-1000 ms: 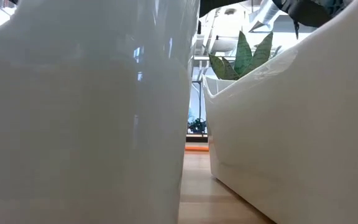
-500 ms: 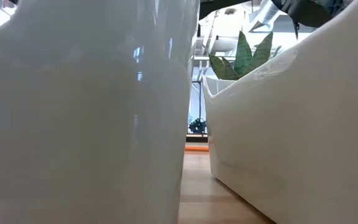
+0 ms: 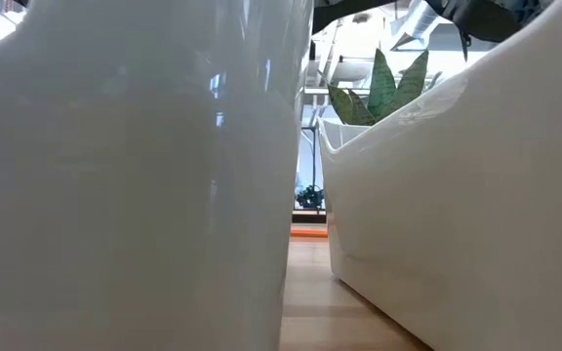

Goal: Sort pens & pencils
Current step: Put the pencil into the right gray bin

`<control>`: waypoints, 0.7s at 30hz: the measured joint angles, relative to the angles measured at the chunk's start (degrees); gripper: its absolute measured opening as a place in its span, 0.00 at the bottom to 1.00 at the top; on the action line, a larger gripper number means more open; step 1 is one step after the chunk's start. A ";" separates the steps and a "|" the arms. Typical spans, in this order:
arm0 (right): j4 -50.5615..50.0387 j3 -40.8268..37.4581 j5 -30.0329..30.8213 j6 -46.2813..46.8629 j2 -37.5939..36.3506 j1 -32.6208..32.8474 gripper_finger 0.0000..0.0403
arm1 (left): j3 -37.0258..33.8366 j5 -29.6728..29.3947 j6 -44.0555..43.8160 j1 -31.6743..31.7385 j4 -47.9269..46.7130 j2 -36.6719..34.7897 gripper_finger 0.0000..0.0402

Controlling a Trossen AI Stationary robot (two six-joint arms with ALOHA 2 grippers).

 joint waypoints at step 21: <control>4.16 -6.38 -2.16 6.51 0.02 -1.90 0.53 | 0.00 0.01 0.41 0.02 0.27 0.00 0.20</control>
